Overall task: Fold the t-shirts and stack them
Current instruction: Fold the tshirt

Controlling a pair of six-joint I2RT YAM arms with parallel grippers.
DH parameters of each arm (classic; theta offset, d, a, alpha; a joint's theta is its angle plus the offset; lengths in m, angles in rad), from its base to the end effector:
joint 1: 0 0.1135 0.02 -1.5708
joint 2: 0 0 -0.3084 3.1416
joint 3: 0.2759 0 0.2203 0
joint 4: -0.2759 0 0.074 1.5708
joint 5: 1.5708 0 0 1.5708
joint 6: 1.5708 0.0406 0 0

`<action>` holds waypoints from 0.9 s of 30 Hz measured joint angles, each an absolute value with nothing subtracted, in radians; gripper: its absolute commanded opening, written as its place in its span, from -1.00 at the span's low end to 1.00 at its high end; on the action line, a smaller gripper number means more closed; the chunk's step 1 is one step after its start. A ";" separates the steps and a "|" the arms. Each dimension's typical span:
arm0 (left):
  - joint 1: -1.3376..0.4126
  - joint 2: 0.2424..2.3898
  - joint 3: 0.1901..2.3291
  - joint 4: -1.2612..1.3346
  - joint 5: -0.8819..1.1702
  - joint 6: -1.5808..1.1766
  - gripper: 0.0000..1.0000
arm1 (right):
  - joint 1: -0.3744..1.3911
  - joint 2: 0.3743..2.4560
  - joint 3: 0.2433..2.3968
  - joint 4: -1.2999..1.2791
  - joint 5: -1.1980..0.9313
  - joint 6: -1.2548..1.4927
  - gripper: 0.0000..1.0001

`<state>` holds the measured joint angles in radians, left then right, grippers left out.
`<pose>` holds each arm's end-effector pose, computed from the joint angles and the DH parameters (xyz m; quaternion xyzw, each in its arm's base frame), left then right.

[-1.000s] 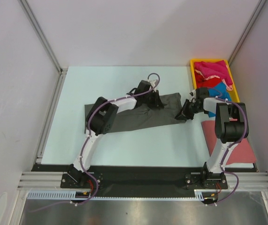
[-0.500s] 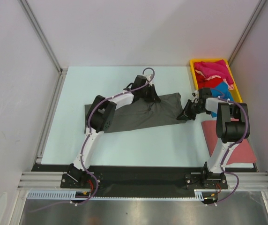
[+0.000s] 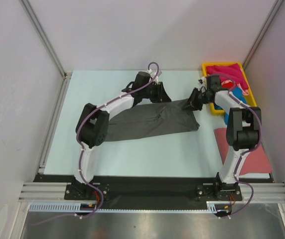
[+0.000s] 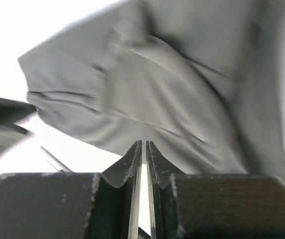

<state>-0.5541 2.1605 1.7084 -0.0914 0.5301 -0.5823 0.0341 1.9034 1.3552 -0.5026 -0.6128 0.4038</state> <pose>0.4158 -0.2814 0.2748 0.1169 0.8423 -0.4475 0.2769 0.3851 0.0365 0.2527 0.0931 0.9199 0.3378 0.1759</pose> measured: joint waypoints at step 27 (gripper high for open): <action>-0.466 1.741 1.414 -0.478 0.335 -0.432 0.64 | 0.124 2.196 1.647 -0.457 -0.555 0.440 0.23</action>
